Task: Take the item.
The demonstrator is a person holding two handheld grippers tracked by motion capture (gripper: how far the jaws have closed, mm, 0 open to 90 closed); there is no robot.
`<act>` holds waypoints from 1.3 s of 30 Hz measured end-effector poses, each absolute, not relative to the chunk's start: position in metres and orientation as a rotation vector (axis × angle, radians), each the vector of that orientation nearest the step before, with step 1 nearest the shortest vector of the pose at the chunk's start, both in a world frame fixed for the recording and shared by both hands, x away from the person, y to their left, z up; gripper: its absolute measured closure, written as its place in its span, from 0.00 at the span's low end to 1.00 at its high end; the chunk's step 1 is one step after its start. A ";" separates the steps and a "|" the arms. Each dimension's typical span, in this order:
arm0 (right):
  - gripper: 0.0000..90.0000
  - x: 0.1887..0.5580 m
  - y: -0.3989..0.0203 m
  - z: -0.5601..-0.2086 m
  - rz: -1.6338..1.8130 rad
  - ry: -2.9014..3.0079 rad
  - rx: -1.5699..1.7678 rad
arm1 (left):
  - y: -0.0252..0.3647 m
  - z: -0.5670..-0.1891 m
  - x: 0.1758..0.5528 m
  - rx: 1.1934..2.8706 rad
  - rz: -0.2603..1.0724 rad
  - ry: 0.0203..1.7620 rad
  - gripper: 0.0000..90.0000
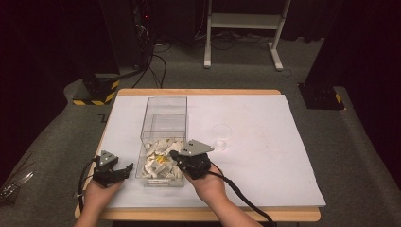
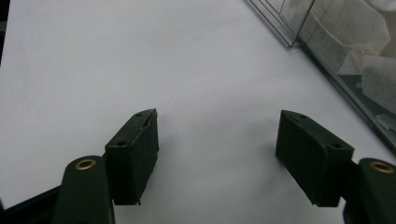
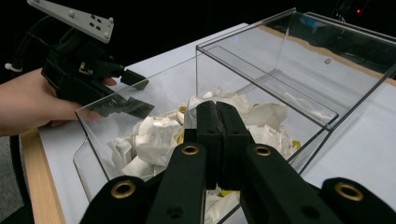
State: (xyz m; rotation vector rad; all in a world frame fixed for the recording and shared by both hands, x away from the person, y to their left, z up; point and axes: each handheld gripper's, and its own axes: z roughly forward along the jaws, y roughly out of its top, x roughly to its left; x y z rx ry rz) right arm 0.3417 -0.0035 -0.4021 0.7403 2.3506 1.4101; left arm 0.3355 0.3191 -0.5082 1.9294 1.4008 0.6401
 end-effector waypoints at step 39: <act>0.99 0.336 -0.023 -0.375 1.533 2.211 0.725 | 0.320 -0.508 0.335 1.939 0.647 1.392 0.34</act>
